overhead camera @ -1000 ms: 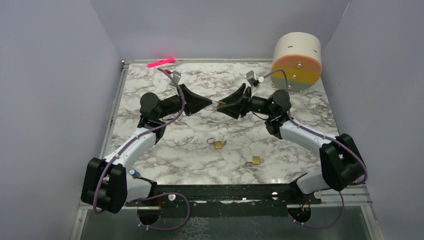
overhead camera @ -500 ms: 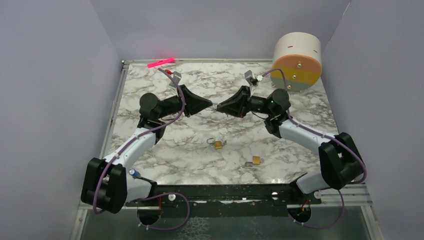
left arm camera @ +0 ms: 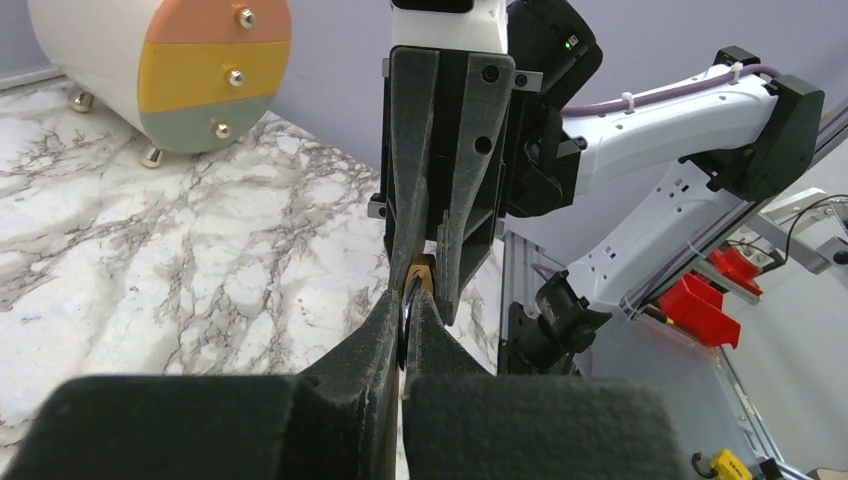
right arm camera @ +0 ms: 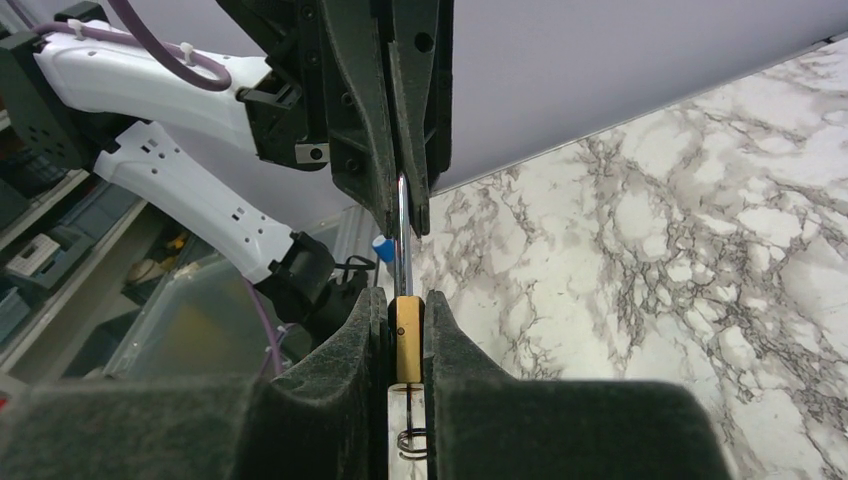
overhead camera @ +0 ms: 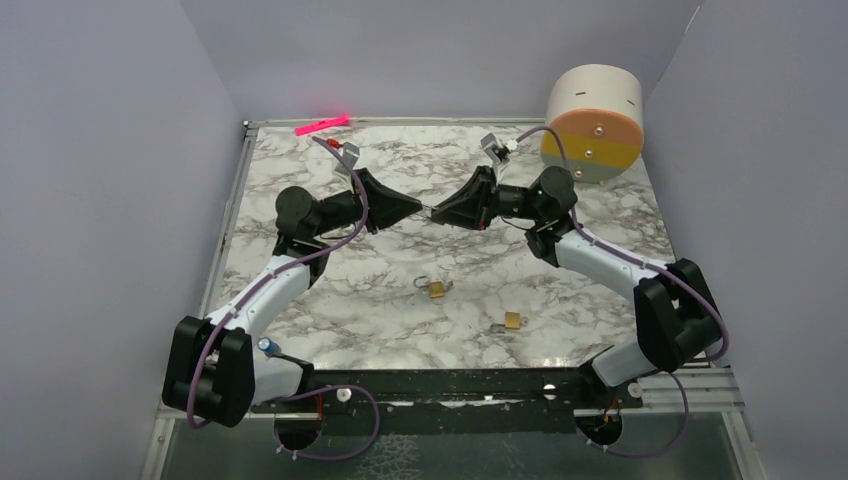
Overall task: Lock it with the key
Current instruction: Lock the lock.
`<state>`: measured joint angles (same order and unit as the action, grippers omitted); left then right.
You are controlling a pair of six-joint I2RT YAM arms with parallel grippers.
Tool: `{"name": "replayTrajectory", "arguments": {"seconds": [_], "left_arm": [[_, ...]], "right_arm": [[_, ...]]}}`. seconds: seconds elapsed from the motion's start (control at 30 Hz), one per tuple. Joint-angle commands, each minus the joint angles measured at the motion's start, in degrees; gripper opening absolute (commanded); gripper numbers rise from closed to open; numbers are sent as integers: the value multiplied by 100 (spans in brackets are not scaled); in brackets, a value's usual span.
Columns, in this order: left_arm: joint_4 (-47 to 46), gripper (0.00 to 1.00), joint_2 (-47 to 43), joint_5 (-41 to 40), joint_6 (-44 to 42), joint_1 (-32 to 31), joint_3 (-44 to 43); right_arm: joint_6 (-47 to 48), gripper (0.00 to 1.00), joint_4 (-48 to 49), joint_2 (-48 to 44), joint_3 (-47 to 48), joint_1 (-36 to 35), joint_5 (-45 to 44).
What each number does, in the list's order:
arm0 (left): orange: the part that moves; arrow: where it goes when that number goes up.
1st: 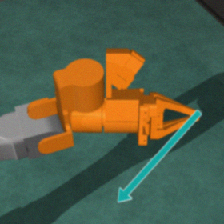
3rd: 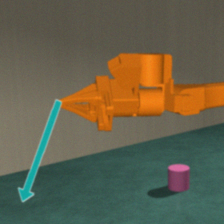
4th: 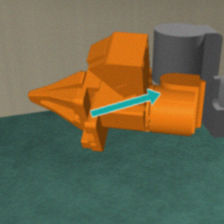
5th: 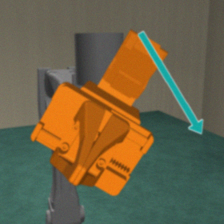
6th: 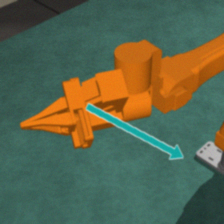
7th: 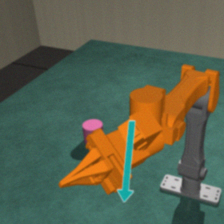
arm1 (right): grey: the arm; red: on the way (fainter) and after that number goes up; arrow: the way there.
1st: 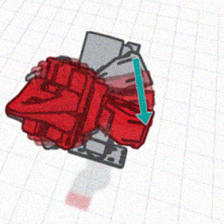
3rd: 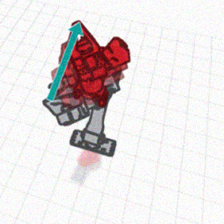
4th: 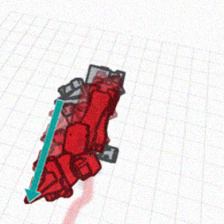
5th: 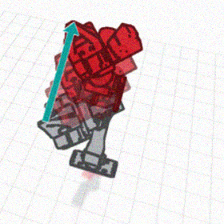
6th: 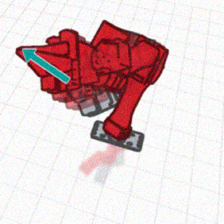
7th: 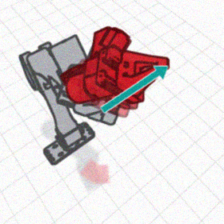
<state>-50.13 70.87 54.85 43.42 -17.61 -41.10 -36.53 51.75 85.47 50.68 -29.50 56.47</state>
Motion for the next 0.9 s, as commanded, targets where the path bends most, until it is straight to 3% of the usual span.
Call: {"name": "replayTrajectory", "arguments": {"seconds": [0.0, 0.3, 0.57, 0.87], "left_arm": [[-13, 0, -17, 52, -233, -53, 50], [-6, 0, -106, 84, -273, -25, 86], [-6, 0, -230, -191, -249, -37, 212], [-6, 0, -398, -432, -382, -54, 353]], "right_arm": [[-554, 1, 30, 206, 413, -127, 443], [-1670, 1, 599, 584, 498, -127, 772], [-1777, 1, 517, 627, 528, -135, 393], [-2644, 1, 890, 881, 724, -180, 158]]}}
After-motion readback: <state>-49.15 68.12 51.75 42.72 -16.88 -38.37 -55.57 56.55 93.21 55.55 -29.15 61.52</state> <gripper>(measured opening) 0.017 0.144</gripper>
